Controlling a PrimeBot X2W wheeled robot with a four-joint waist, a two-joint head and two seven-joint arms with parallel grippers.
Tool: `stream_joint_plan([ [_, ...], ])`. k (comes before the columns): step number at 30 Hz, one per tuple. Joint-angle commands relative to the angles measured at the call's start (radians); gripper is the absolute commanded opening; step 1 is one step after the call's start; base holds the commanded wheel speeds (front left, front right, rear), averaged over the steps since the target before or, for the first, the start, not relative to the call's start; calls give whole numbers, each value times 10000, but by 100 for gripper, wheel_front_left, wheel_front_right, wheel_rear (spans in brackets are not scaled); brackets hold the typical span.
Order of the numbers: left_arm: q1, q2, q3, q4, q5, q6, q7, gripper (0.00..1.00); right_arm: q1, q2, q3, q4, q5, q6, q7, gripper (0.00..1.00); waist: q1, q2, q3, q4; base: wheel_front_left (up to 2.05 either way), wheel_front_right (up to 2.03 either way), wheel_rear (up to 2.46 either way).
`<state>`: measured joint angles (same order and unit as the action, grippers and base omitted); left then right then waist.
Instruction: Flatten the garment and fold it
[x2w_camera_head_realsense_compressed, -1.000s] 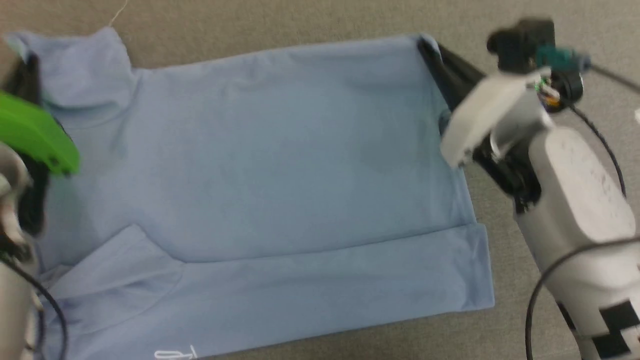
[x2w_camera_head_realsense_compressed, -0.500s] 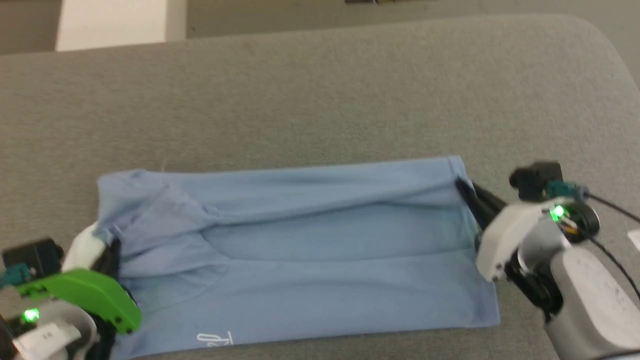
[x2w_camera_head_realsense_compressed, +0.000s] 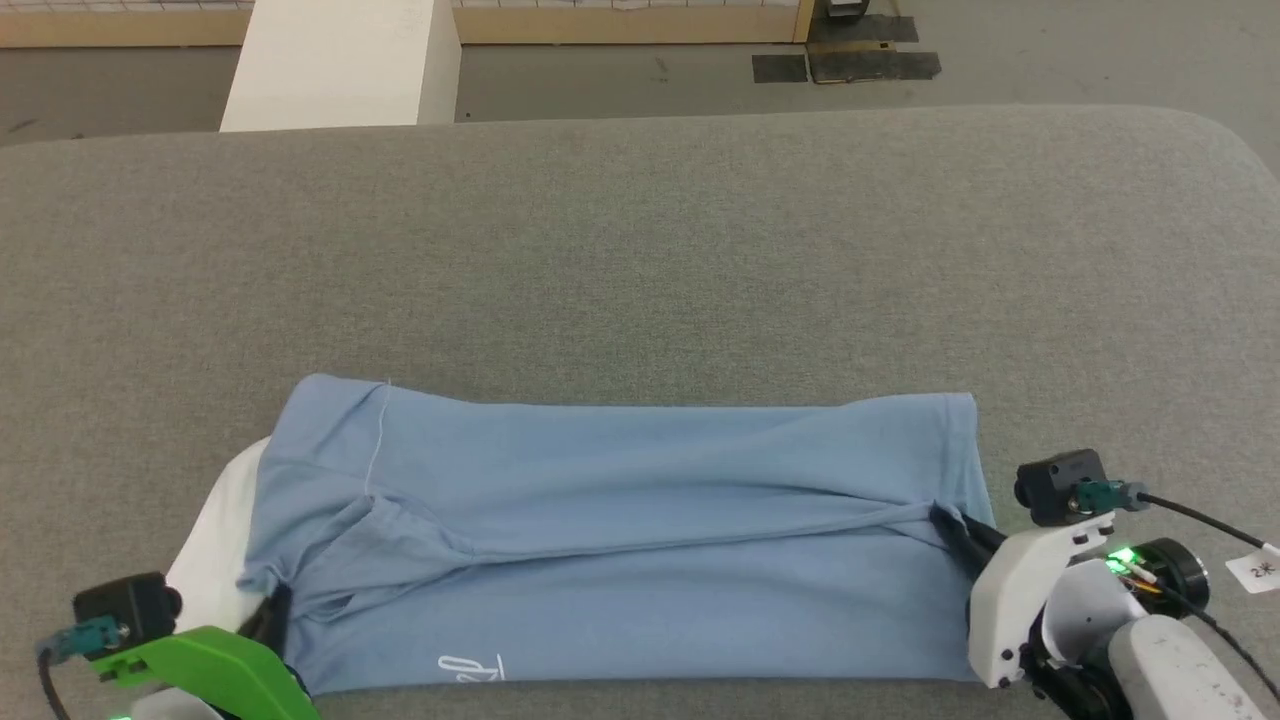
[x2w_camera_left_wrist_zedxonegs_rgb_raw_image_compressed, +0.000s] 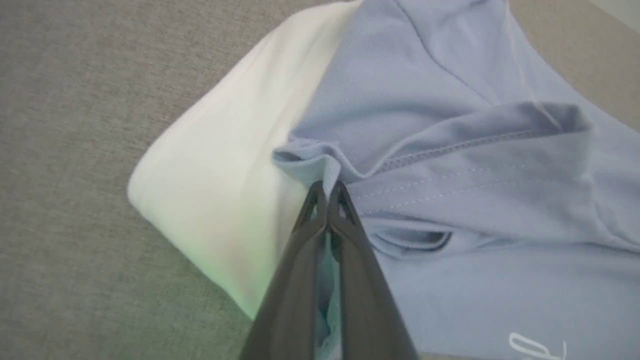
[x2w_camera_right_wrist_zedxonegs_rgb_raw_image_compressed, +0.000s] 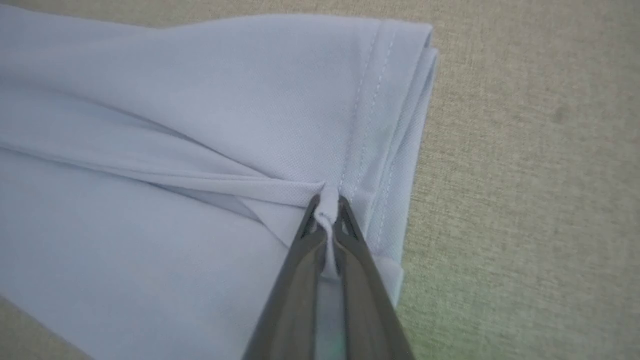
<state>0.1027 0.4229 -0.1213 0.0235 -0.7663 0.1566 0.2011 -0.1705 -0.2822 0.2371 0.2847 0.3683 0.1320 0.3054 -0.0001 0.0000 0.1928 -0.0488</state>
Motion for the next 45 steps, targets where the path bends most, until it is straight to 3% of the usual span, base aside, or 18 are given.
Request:
stream_joint_plan([
  [1,118,-122,-57,135,-69,-85,-46,28,193,131,-43,35,-42,-13,110,22,1,0,-4,-21,0,0,0],
  [2,77,-162,-100,224,-54,-120,-101,51,234,186,-65,41,-73,-13,162,39,1,0,-15,-28,0,0,0],
  [3,45,-198,-142,293,-44,-150,-136,97,273,245,-110,47,-70,-13,196,100,1,0,-39,-30,0,0,0],
  [8,-23,-277,-362,517,253,-263,-548,100,698,624,-657,-142,-100,-13,541,100,1,0,-256,-6,0,0,0],
  [12,-84,-253,-523,475,825,-333,-1354,100,1370,1176,-1473,-1040,-180,-13,688,100,1,0,-486,101,0,0,0],
  [19,-555,-318,-619,431,1894,-424,-3364,100,2160,2135,-2597,-2758,-385,-13,-12,100,1,0,-721,280,0,0,0],
  [24,-1459,-527,-755,711,2515,-699,-4379,100,2264,2307,-3167,-3213,-633,-13,-543,100,1,0,-699,456,0,0,0],
  [32,-3167,-1076,-724,1434,3670,-1023,-4621,100,1595,2317,-3457,-1962,-150,-13,-835,100,1,0,-528,535,0,0,0],
  [45,-3728,-1976,20,1860,4563,-1458,-4627,100,629,2318,-3118,717,-740,-13,756,100,1,0,-246,392,0,0,0],
])
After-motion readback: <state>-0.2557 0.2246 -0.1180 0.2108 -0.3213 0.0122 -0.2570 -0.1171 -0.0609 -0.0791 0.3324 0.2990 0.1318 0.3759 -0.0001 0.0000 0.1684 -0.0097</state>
